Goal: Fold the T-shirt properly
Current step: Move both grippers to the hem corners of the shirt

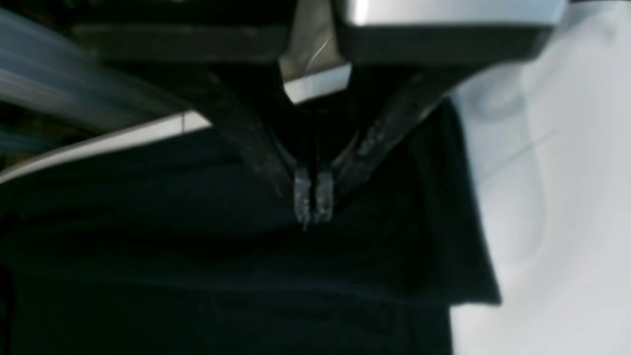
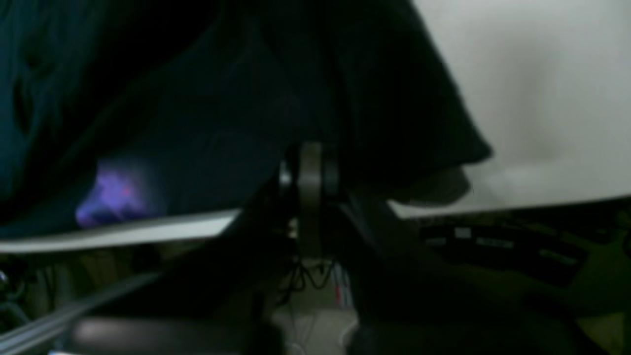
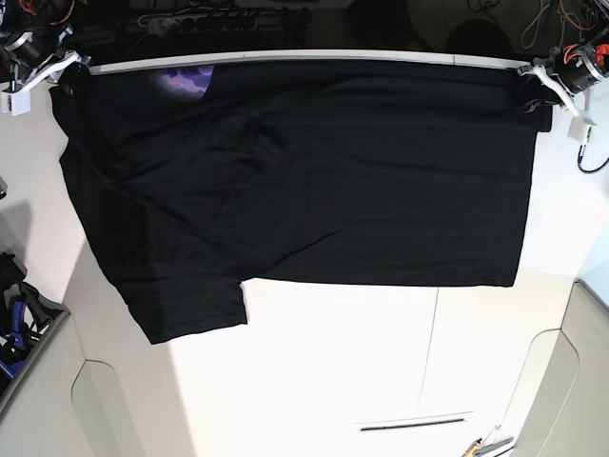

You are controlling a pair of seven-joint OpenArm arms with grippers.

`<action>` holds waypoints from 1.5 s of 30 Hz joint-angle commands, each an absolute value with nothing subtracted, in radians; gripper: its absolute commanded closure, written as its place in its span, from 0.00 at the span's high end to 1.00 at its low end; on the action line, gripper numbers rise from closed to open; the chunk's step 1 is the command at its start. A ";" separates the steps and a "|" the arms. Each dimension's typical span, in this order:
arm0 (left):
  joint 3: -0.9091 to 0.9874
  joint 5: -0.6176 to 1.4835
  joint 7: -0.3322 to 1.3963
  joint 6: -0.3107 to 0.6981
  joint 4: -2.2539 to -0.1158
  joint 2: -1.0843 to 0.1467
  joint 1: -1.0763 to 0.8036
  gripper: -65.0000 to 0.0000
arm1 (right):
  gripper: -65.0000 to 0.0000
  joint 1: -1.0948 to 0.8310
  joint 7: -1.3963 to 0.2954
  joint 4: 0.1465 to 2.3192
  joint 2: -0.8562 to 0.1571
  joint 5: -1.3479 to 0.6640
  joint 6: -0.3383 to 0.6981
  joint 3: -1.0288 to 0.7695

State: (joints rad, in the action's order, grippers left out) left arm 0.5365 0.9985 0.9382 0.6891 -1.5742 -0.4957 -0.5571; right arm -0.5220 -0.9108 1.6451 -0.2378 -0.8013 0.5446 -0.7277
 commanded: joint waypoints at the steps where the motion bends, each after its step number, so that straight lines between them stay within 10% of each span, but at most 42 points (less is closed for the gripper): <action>1: 0.545 1.017 0.925 0.698 -1.612 -0.513 -0.562 0.06 | 0.00 -0.520 -0.899 1.659 -0.252 -0.838 0.547 -0.736; 17: 0.545 0.961 0.916 0.698 -1.728 -0.513 -0.503 0.36 | 0.00 -0.352 -0.892 1.737 -0.262 -0.919 0.558 -0.736; 23: 0.545 0.956 0.916 0.698 -1.728 -0.513 -0.480 0.36 | 0.33 -0.173 -0.883 1.736 -0.290 -0.789 0.558 -0.722; 27: 0.545 0.957 0.905 0.698 -1.728 -0.513 -0.479 0.36 | 0.37 -0.072 -0.824 1.710 -0.313 -0.661 0.554 -0.678; 35: 0.545 0.940 0.902 0.692 -1.728 -0.513 -0.480 0.36 | 0.56 0.170 -0.766 1.379 -0.417 -0.523 0.546 -0.449; 45: 0.545 0.924 0.894 0.684 -1.728 -0.513 -0.479 0.36 | 0.57 0.413 -0.710 0.891 -0.463 -0.511 0.566 -0.241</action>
State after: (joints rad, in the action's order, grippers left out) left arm 0.5362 0.9066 0.9154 0.6819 -1.7138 -0.4957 -0.4816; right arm 0.3908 -0.7227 0.8783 -0.4450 -0.4984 0.5610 -0.2352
